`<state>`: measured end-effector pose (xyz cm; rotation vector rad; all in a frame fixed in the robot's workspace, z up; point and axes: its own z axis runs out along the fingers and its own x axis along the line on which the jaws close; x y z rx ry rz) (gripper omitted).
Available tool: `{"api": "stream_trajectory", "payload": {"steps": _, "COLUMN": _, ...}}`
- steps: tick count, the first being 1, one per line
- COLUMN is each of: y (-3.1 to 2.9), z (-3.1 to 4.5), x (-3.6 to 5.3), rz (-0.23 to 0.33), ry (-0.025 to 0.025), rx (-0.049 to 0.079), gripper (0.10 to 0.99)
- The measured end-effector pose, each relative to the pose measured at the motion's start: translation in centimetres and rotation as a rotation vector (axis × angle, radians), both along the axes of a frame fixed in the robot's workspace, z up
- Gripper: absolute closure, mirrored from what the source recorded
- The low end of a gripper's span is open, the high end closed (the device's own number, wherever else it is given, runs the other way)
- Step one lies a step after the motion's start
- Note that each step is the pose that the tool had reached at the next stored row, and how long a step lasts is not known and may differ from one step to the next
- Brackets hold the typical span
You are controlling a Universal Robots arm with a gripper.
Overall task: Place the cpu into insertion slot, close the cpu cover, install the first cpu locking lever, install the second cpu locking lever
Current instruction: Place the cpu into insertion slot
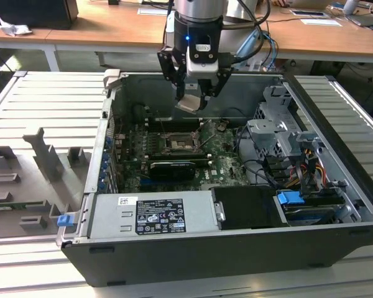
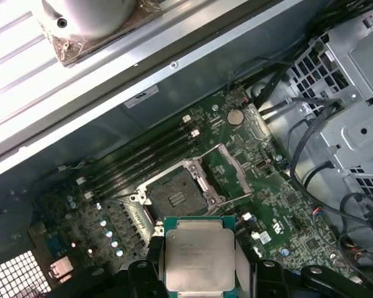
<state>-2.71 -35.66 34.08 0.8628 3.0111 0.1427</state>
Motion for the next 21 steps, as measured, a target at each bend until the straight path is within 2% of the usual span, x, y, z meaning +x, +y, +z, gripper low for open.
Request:
{"api": "stream_trajectory", "payload": {"steps": 13, "y": 0.00, "z": -0.56, "x": 0.00, "rz": -0.146, "ry": 0.0004, "rx": 0.000, "gripper": 0.545}}
{"api": "stream_trajectory", "payload": {"steps": 21, "y": 0.00, "z": -1.30, "x": 0.00, "rz": -0.303, "ry": 0.0005, "rx": 0.000, "gripper": 0.545}}
